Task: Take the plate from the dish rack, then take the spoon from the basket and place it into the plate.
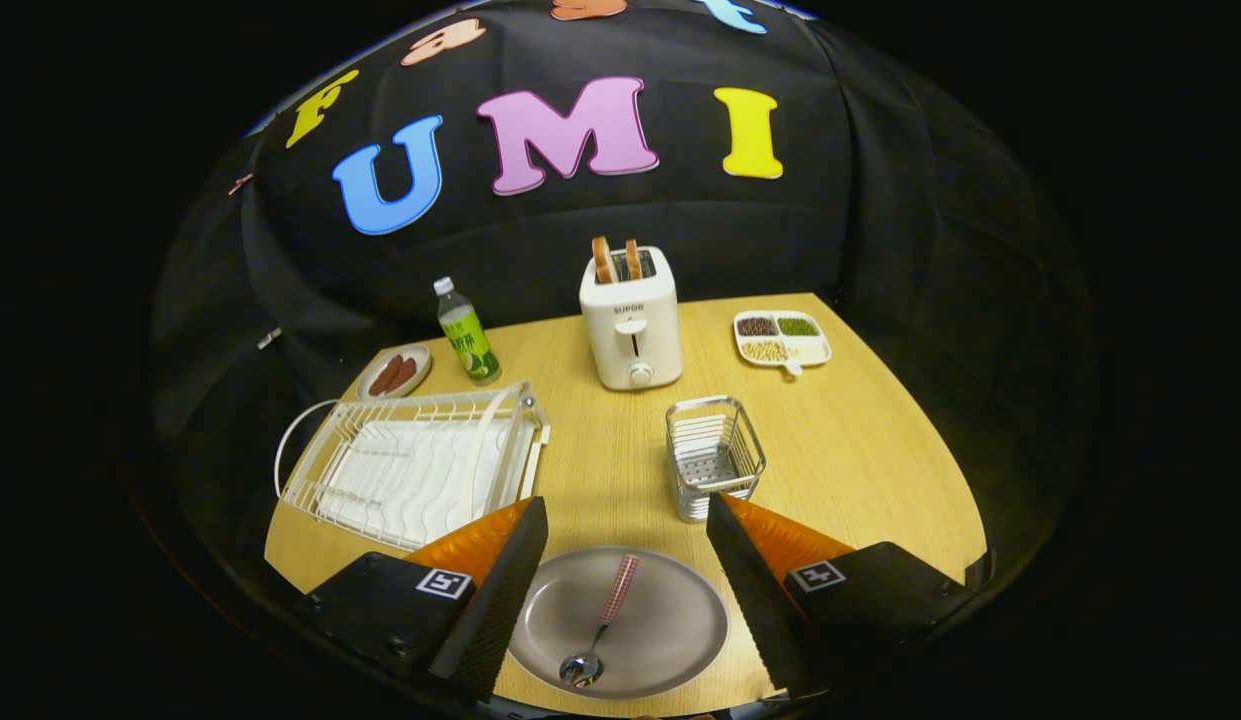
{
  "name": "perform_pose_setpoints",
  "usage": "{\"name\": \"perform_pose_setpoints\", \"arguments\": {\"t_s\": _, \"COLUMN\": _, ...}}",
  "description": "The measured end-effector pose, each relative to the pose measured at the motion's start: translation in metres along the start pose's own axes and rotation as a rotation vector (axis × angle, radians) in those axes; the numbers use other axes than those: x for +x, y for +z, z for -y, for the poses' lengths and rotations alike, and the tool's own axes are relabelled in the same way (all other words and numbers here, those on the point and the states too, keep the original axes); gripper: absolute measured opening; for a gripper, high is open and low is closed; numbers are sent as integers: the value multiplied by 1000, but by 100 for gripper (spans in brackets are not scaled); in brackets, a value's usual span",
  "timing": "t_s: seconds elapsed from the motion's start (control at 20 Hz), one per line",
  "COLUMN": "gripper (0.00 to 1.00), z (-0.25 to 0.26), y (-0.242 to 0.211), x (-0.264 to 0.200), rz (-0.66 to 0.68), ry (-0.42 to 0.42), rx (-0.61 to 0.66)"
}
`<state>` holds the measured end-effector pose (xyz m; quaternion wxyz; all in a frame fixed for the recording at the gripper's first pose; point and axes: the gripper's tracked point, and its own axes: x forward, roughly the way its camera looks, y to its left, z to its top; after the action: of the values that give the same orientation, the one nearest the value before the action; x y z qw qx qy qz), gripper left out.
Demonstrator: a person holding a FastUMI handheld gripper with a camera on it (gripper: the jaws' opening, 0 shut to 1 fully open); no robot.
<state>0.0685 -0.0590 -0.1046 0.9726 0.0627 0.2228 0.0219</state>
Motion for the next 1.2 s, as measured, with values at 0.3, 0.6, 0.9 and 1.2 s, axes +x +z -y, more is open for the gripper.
{"name": "perform_pose_setpoints", "arguments": {"t_s": 0.3, "gripper": 99, "z": 3, "y": 103, "x": -52, "rz": 263, "ry": -12, "rx": 23}}
{"name": "perform_pose_setpoints", "arguments": {"t_s": 0.6, "gripper": 98, "z": -1, "y": 168, "x": -109, "rz": 459, "ry": -19, "rx": 19}}
{"name": "perform_pose_setpoints", "arguments": {"t_s": 0.9, "gripper": 98, "z": -14, "y": 179, "x": -151, "rz": 552, "ry": -53, "rx": 10}}
{"name": "perform_pose_setpoints", "arguments": {"t_s": 1.2, "gripper": 98, "z": -53, "y": 163, "x": -172, "rz": 579, "ry": 11, "rx": 2}}
